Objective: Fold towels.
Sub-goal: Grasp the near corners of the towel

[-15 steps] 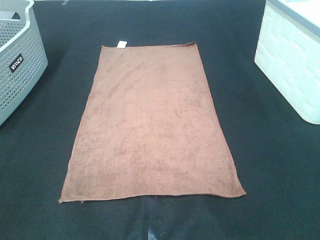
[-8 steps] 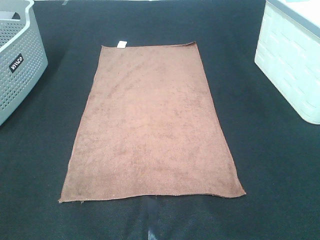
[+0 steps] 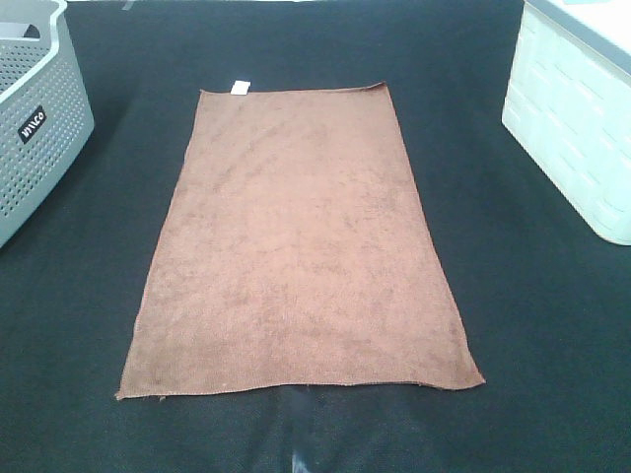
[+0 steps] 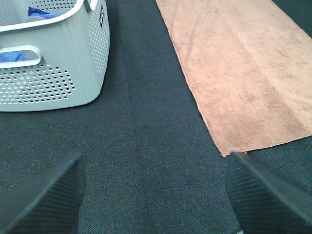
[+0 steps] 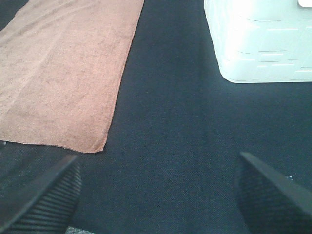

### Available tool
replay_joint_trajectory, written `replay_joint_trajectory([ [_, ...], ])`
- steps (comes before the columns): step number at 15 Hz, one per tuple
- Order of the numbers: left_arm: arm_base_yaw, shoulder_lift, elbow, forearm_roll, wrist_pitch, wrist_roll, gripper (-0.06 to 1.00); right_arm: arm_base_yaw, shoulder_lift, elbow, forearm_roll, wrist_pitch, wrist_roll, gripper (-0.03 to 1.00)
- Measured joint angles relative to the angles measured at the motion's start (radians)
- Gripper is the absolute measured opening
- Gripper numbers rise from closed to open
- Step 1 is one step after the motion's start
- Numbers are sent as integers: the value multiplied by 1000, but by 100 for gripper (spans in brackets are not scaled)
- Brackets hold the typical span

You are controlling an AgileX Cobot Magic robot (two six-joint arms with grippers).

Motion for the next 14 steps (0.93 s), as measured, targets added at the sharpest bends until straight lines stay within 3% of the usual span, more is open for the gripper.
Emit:
replay_joint_trajectory([
  [14,0,0,0,0,0,0,76,0,0,0,0,0,0,80],
])
